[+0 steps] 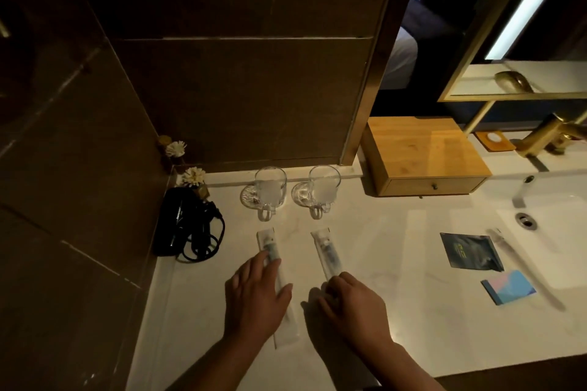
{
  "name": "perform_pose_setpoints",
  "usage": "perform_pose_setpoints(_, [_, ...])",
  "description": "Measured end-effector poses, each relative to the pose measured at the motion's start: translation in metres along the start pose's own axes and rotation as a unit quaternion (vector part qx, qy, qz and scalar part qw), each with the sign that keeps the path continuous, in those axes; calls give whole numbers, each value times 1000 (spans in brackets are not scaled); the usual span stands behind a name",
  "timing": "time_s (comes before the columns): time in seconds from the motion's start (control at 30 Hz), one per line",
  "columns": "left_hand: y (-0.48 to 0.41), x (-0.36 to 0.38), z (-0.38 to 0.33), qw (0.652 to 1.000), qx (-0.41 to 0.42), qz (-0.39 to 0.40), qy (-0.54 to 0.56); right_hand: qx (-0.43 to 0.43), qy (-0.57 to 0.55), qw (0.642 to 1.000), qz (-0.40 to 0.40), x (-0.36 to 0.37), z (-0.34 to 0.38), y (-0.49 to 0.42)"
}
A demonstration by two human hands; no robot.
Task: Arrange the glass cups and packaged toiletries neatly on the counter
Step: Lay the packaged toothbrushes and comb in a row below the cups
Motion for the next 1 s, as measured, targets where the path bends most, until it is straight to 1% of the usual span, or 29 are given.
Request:
perform_pose_setpoints(0.1, [0, -1, 3, 1000, 10, 12, -5, 40, -43, 998, -37, -6, -10, 0])
perform_pose_setpoints(0.17, [2, -2, 5, 1000, 16, 13, -3, 35, -26, 998, -48, -10, -18, -2])
perform_pose_setpoints(0.27, [6, -3, 7, 1000, 27, 10, -5, 56, 17, 998, 2, -9, -19, -9])
perform_pose_setpoints(0.37, [11, -2, 7, 999, 33, 16, -10, 89, 24, 996, 13, -4, -14, -14])
perform_pose_setpoints(0.47, [16, -2, 12, 999, 44, 19, -23, 138, -41, 989, 16, -1, -13, -19])
perform_pose_setpoints(0.53, [17, -2, 15, 998, 51, 18, -27, 153, -95, 983, 25, 1, -14, -19])
perform_pose_setpoints(0.6, [18, -3, 16, 998, 54, 20, -33, 150, -107, 983, 25, 5, -15, -14])
perform_pose_setpoints(0.7, [22, -6, 13, 997, 56, 21, -45, 117, -72, 990, 17, 13, -16, -3])
perform_pose_setpoints(0.77, [28, -7, 13, 996, 64, 23, -54, 89, -66, 993, 32, 20, -13, 3])
perform_pose_setpoints(0.83, [33, -4, 15, 995, 73, 25, -62, 71, -83, 993, 49, 26, -7, 6])
perform_pose_setpoints(0.93, [38, 0, 16, 994, 75, 30, -69, 72, -94, 991, 54, 30, -2, 7])
perform_pose_setpoints(1.0, [38, 1, 14, 994, 72, 35, -73, 75, -56, 995, 28, 28, 2, 3])
Point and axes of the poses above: each hand's wrist, its own y-axis away from the middle knuckle, its own x-axis out of the palm, z = x × y, the point moved 1 cm from there along -y, towards the middle knuckle, and after that the axes turned 8 degrees about z, right-handed, at the moved point
